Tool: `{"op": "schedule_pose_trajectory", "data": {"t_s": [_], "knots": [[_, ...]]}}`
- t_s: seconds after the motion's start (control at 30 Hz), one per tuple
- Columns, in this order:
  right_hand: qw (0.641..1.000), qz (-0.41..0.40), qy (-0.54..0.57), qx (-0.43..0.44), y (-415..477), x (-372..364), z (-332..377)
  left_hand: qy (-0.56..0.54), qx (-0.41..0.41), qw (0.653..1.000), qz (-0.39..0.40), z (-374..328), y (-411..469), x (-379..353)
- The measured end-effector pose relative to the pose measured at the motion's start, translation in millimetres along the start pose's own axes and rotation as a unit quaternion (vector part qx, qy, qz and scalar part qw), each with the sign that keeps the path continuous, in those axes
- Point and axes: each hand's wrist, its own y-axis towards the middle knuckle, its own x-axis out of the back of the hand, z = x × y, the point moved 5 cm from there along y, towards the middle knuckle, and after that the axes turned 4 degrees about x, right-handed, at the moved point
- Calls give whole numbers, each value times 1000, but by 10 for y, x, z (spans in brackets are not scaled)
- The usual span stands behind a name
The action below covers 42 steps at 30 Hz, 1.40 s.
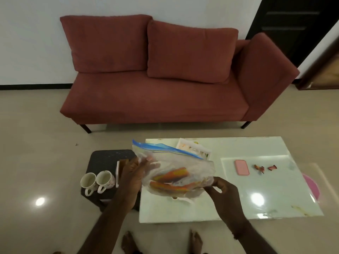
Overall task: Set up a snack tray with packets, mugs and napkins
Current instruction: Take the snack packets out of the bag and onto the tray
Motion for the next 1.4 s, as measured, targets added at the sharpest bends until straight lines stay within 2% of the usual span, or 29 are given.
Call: {"op": "schedule_pose_trajectory", "data": {"t_s": [0.1,0.2,0.23,0.3,0.37,0.4,0.47,0.53,0.63,0.7,0.77,0.8,0.87,0.9,0.93,1.07,1.2,1.4], "knots": [[999,34,-12,-4,-20,310,-140,-33,-8,999,27,59,-74,-352],[994,77,-76,-11,-1,647,-262,-31,-31,998,54,98,-134,-612],[993,70,-97,-17,24,791,-284,-14,-40,998,53,99,-162,-685],[992,5,-124,-10,99,1109,-243,15,-43,998,45,96,-206,-794],[989,-62,-126,37,168,1387,-14,29,-43,997,51,89,-234,-877],[989,-64,-115,74,201,1442,142,34,-43,997,60,72,-244,-905],[982,11,-112,151,244,1422,458,34,-34,996,71,52,-257,-976],[956,107,-175,208,267,1275,677,43,-23,997,64,61,-260,-1034],[914,184,-272,240,333,1019,795,59,-2,997,43,118,-244,-1102],[914,197,-270,231,370,895,801,66,3,998,13,138,-220,-1126],[929,200,-228,213,372,809,792,79,-20,996,-39,129,-211,-1130],[937,191,-211,204,369,778,783,103,-46,990,-90,118,-218,-1103],[954,162,-179,178,354,720,756,193,-94,946,-242,85,-317,-1017],[961,158,-163,157,336,666,730,217,-103,927,-289,80,-390,-1004],[966,161,-149,136,314,601,696,225,-101,925,-288,101,-439,-1036],[974,158,-122,108,203,366,607,165,-28,976,-140,279,-492,-1320],[977,158,-98,103,125,277,577,130,-1,982,-137,314,-449,-1366],[975,217,30,-20,94,177,392,135,26,982,-131,295,-375,-1366]]}}
